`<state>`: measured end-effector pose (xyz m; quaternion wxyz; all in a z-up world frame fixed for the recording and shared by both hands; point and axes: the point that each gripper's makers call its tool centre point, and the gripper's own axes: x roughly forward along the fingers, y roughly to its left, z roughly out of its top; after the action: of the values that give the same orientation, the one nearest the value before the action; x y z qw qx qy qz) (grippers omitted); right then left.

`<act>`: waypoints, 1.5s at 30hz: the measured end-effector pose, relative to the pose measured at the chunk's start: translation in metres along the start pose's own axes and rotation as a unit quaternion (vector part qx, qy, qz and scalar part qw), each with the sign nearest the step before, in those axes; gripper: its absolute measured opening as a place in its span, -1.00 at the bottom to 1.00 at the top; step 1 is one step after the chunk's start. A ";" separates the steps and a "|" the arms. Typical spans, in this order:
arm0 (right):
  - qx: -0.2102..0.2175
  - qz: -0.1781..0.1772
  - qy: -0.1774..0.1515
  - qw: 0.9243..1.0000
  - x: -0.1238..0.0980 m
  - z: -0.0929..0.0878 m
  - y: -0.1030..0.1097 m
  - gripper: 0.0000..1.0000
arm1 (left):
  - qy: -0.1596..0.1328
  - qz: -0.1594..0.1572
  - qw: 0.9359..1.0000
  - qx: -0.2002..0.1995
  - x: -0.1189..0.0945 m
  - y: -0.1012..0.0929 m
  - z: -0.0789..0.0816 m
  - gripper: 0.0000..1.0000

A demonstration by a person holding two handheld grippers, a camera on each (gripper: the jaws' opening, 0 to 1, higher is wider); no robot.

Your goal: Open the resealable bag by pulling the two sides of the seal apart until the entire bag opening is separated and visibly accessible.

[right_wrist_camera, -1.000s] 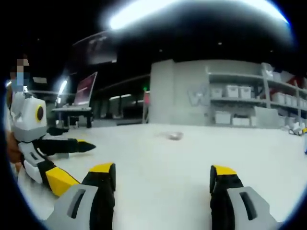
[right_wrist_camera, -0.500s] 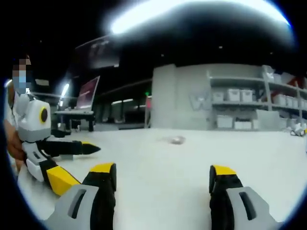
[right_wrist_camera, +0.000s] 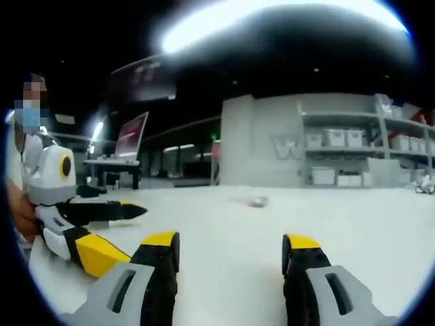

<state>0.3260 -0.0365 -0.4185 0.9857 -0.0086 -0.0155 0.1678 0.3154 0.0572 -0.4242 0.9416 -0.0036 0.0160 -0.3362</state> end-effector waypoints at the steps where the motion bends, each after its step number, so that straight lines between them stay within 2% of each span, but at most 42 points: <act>1: 0.000 -0.002 0.003 1.000 0.000 -0.001 -0.001 0.20 | 0.001 -0.003 1.000 0.000 0.001 0.000 0.000 0.99; 5: -0.001 -0.009 0.021 1.000 0.000 -0.003 -0.002 0.18 | 0.006 -0.005 1.000 0.000 0.003 0.000 -0.001 0.99; 8: -0.001 -0.011 0.025 1.000 -0.001 -0.004 -0.002 0.16 | 0.006 0.005 1.000 0.000 0.003 0.000 -0.001 0.99; 10: 0.000 -0.008 0.027 1.000 -0.001 -0.005 -0.002 0.15 | 0.010 -0.005 1.000 0.000 0.006 0.002 -0.001 0.99; 12: -0.001 0.001 0.025 1.000 -0.001 -0.005 0.000 0.13 | 0.028 -0.023 0.999 0.001 0.010 0.005 -0.004 0.99; 15: -0.001 0.010 0.020 1.000 0.001 -0.004 0.002 0.11 | 0.064 -0.032 0.997 0.003 0.012 0.007 -0.010 0.99; 17: -0.001 0.006 0.017 1.000 0.001 -0.004 0.002 0.11 | 0.057 -0.032 0.998 0.004 0.012 0.006 -0.008 0.99; 20: -0.002 -0.008 0.019 1.000 0.001 -0.003 0.001 0.09 | 0.025 -0.021 0.999 0.002 0.010 0.007 -0.004 0.99; 22: -0.001 -0.005 -0.007 1.000 0.005 0.001 0.001 0.12 | -0.011 -0.003 1.000 0.000 0.007 0.012 0.002 0.99; 24: -0.001 -0.008 -0.077 0.997 0.008 0.015 -0.004 0.27 | 0.002 0.014 1.000 0.000 0.006 0.016 0.000 0.99; 25: -0.005 -0.030 -0.109 0.994 0.007 0.020 -0.010 0.38 | 0.001 0.018 1.000 0.000 0.006 0.017 0.000 0.99; 27: -0.015 -0.073 -0.143 0.987 0.006 0.025 -0.021 0.69 | 0.007 0.019 1.000 0.000 0.009 0.019 -0.001 0.99; 28: -0.019 -0.092 -0.146 0.985 0.004 0.027 -0.026 0.83 | 0.013 0.006 1.000 0.000 0.011 0.018 -0.002 0.99; 29: -0.019 -0.116 -0.132 0.984 0.000 0.024 -0.032 0.96 | 0.015 -0.014 1.000 0.001 0.015 0.017 -0.002 0.99; 30: -0.029 -0.136 -0.148 0.979 -0.004 0.030 -0.037 0.96 | 0.018 -0.020 1.000 -0.001 0.018 0.020 -0.003 0.99; 32: -0.036 -0.166 -0.177 0.969 -0.012 0.036 -0.042 1.00 | 0.015 -0.014 1.000 0.001 0.021 0.026 -0.002 0.96; 33: -0.045 -0.185 -0.182 0.965 -0.017 0.038 -0.044 0.99 | 0.000 0.012 1.000 0.004 0.021 0.033 0.003 0.92; 36: -0.041 -0.191 -0.170 0.966 -0.017 0.035 -0.044 0.99 | 0.007 0.013 1.000 0.001 0.019 0.029 0.000 0.88; 40: -0.041 -0.190 -0.171 0.966 -0.018 0.035 -0.044 0.99 | 0.008 -0.005 1.000 0.001 0.022 0.027 0.001 0.96; 41: -0.041 -0.190 -0.170 0.966 -0.018 0.035 -0.044 0.99 | 0.003 0.000 1.000 0.001 0.021 0.027 0.002 0.95; 42: -0.041 -0.190 -0.170 0.966 -0.017 0.035 -0.044 0.99 | -0.009 0.021 1.000 0.000 0.019 0.030 0.004 0.94; 43: -0.041 -0.190 -0.170 0.966 -0.017 0.035 -0.044 0.99 | -0.002 0.035 0.999 0.001 0.017 0.031 0.002 0.94; 45: -0.040 -0.190 -0.170 0.966 -0.016 0.035 -0.045 0.99 | -0.009 0.033 0.999 0.001 0.021 0.027 0.003 0.99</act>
<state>0.3243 -0.0837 -0.3834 0.9812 -0.0168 -0.1905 -0.0246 0.3493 0.0646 -0.4219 0.9523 -0.0053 0.0078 -0.3051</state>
